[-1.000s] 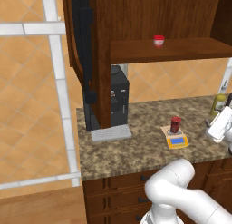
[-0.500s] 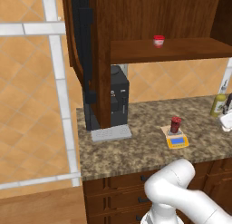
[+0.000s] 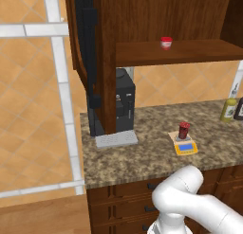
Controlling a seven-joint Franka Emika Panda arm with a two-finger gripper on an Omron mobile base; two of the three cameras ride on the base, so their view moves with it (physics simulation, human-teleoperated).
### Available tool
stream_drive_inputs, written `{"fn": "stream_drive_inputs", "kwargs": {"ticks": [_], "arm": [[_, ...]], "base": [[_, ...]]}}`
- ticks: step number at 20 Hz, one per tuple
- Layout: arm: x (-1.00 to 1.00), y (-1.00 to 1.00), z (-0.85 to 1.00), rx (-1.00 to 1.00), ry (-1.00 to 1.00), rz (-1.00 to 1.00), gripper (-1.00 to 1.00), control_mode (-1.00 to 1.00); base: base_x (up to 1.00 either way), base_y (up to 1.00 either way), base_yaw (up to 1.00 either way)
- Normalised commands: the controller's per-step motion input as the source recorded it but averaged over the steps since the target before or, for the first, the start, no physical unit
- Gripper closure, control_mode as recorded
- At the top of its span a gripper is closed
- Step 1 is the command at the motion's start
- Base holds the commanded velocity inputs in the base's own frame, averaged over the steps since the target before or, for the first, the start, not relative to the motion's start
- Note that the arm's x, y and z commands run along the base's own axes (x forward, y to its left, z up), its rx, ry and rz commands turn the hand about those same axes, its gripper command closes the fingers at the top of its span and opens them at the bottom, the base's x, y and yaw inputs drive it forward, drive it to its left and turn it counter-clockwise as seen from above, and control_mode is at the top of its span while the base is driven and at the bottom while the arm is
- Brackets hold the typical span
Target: Pick the yogurt and place it on the digital scale for weighing, and close the cabinet.
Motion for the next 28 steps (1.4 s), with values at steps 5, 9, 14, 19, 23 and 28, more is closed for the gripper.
{"fn": "stream_drive_inputs", "kwargs": {"ticks": [5,9,14,19,23,28], "arm": [[0.0,-0.66,0.1,0.0,0.03,-0.21,-1.0,-1.0],[0.07,-0.67,0.0,0.01,-0.02,-0.23,-1.0,-1.0],[0.06,-0.7,0.0,0.03,-0.08,-0.11,-1.0,-1.0],[0.05,-0.41,0.01,0.0,-0.11,-0.19,-1.0,-1.0],[0.0,-0.01,0.46,-0.01,-0.3,-0.2,-1.0,-1.0],[0.0,0.06,0.52,-0.04,-0.26,-0.24,-1.0,-1.0]], "base": [[0.0,0.0,0.0],[0.0,0.0,0.0],[0.0,0.0,0.0],[0.0,0.0,0.0],[0.0,0.0,0.0],[0.0,0.0,0.0]]}}
